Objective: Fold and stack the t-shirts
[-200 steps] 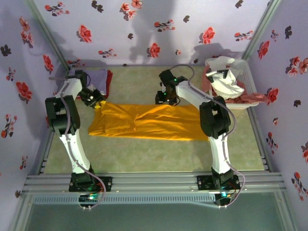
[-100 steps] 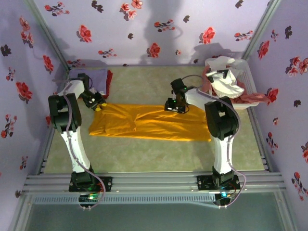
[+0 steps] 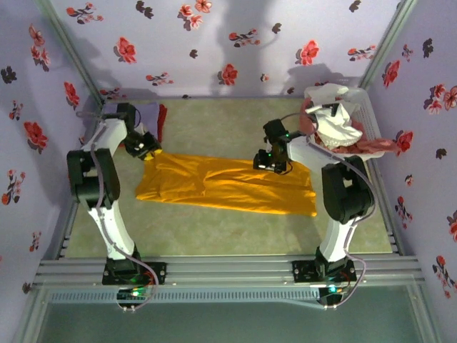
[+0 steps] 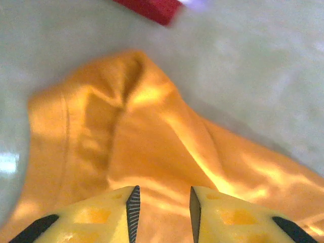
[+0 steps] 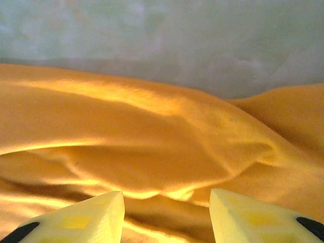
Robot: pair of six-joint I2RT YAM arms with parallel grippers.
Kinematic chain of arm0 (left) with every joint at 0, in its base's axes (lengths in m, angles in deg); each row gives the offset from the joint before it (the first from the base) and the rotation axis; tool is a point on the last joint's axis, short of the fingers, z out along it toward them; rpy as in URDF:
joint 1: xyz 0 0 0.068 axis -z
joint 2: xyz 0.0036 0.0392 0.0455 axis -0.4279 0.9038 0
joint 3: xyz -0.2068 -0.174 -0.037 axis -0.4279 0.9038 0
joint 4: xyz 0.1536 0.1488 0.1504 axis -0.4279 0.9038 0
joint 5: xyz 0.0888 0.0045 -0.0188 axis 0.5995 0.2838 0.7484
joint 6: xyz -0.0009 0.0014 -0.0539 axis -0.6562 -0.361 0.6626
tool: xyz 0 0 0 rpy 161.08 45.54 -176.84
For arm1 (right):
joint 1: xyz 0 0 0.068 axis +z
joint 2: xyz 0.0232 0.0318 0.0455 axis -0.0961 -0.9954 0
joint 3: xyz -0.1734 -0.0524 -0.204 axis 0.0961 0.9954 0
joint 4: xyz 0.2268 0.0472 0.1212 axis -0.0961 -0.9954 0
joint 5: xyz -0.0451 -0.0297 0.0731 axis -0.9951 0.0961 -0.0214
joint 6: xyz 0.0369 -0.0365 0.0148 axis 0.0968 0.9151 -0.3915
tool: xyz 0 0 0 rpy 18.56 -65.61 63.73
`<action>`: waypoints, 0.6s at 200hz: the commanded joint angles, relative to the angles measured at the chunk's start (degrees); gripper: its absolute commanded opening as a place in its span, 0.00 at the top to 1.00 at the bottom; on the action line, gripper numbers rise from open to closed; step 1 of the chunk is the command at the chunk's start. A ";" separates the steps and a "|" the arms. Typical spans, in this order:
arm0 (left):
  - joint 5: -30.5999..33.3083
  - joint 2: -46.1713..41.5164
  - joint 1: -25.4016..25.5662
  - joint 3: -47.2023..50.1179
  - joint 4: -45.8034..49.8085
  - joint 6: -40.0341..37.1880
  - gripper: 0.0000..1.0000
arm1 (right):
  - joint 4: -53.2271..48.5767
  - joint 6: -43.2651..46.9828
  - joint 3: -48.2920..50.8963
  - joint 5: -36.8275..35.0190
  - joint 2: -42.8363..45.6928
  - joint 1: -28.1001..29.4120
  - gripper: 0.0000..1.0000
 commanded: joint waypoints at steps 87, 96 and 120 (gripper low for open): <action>5.71 -3.14 16.55 15.10 -8.69 10.37 1.00 | -3.64 -0.50 10.80 -1.47 3.88 0.97 0.95; 6.52 -1.98 16.83 14.64 -9.06 10.49 1.00 | -3.87 -0.77 11.93 -1.94 3.73 0.61 0.97; 7.67 0.06 16.73 15.08 -13.58 11.77 1.00 | -5.40 -1.68 14.76 -3.12 3.93 0.07 1.00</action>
